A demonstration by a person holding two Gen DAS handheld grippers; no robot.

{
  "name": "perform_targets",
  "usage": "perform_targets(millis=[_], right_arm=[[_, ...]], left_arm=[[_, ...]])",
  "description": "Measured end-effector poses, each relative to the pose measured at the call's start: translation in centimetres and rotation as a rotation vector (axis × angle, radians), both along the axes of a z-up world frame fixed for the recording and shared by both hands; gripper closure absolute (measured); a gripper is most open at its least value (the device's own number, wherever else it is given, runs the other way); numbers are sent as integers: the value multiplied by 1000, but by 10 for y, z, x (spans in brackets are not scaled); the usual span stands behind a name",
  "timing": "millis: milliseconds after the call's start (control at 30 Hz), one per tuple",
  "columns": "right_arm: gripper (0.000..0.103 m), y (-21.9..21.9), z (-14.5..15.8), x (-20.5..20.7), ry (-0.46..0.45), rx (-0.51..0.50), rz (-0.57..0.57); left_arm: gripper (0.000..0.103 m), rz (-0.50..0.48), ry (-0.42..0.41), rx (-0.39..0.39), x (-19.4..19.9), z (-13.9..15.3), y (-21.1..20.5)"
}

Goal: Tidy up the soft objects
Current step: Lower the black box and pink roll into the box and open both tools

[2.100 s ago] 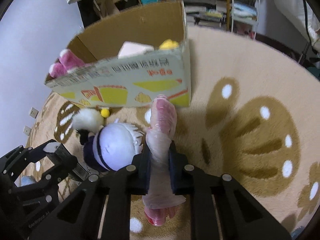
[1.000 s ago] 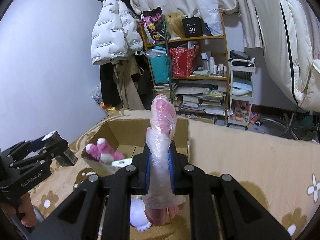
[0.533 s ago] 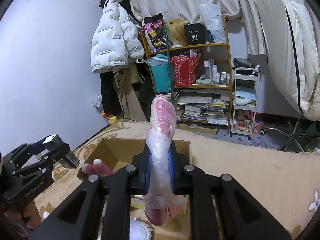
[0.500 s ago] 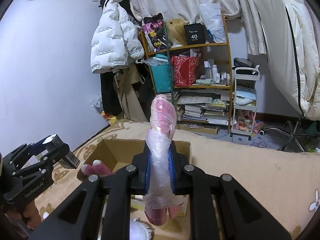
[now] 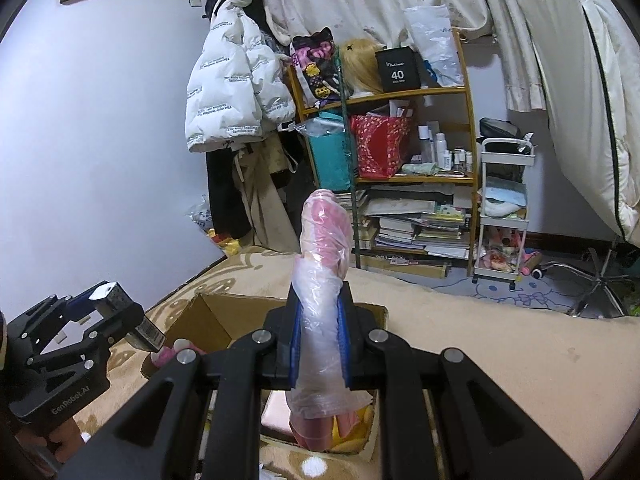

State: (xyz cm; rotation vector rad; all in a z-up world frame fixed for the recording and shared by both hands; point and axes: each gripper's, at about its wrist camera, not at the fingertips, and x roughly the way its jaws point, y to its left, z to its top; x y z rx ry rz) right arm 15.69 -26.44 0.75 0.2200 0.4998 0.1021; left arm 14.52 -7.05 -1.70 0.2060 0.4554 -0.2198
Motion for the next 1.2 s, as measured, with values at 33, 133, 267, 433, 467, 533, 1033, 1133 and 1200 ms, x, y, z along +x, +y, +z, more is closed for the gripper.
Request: perform_targets(millis=[33, 133, 267, 433, 467, 533, 1033, 1133, 1200], right_arm=[[87, 1, -2, 1, 0, 4, 5], [87, 1, -7, 4, 3, 15, 14], [87, 1, -14, 8, 4, 40, 24], [87, 2, -20, 9, 5, 50, 35], [87, 1, -21, 9, 5, 52, 37], [87, 1, -24, 10, 4, 59, 38], [84, 13, -41, 16, 17, 26, 72], [83, 14, -45, 17, 39, 20, 76], [82, 14, -47, 19, 57, 22, 80]], left_arm=[[53, 1, 1, 0, 2, 0, 0], [53, 4, 12, -2, 6, -4, 0], [53, 3, 31, -11, 12, -9, 0], [53, -1, 49, -13, 20, -15, -2], [53, -3, 53, -15, 22, -16, -3], [53, -5, 60, -22, 24, -18, -4], [52, -63, 155, 34, 31, -45, -22], [44, -46, 162, 45, 32, -48, -22], [38, -37, 172, 43, 31, -49, -19]])
